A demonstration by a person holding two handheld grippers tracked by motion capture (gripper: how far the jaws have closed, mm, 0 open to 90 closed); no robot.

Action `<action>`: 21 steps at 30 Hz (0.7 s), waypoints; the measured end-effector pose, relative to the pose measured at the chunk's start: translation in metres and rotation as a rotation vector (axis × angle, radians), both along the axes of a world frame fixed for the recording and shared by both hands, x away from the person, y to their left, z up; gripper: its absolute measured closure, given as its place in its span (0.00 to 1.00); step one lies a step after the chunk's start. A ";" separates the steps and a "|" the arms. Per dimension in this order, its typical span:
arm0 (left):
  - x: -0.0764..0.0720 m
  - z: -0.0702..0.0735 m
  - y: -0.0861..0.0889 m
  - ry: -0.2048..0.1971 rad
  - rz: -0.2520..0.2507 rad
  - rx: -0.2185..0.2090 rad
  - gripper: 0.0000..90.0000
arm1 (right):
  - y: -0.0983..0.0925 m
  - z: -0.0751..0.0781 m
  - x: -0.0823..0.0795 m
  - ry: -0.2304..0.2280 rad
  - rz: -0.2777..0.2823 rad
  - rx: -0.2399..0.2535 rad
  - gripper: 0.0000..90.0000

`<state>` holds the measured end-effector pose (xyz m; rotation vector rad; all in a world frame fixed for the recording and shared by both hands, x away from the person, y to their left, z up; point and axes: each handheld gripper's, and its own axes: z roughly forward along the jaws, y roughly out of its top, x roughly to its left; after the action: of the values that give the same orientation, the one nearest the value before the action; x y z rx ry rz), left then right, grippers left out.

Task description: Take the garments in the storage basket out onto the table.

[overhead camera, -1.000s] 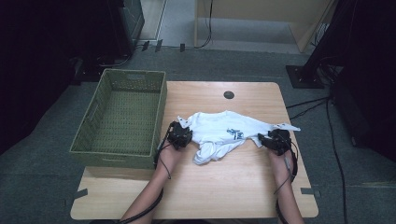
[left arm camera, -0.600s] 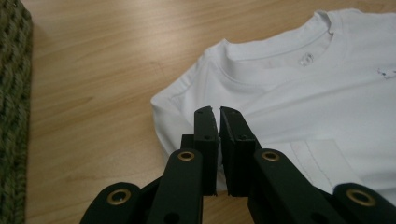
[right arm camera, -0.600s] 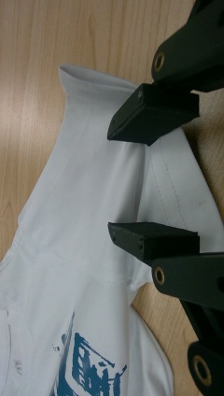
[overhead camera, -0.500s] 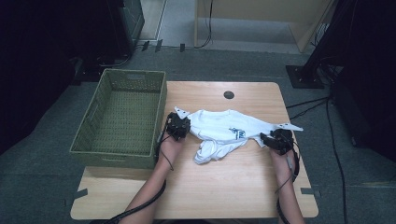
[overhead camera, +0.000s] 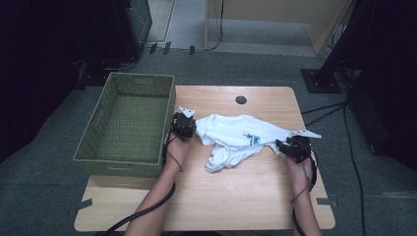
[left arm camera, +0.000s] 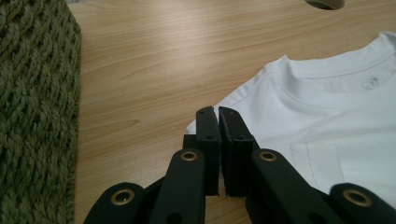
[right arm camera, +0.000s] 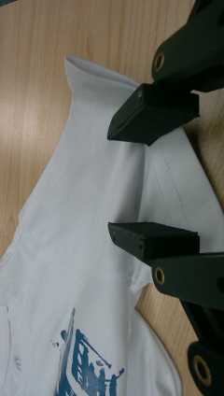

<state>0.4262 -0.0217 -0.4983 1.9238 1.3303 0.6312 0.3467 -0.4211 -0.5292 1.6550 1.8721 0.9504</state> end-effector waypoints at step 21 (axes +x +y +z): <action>-0.014 0.010 -0.012 0.043 -0.066 -0.087 0.69 | 0.013 0.014 -0.008 -0.027 0.015 -0.001 0.56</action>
<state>0.4121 -0.0338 -0.4884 1.9120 1.2941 0.4940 0.3390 -0.4084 -0.5149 1.6214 1.8693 0.9737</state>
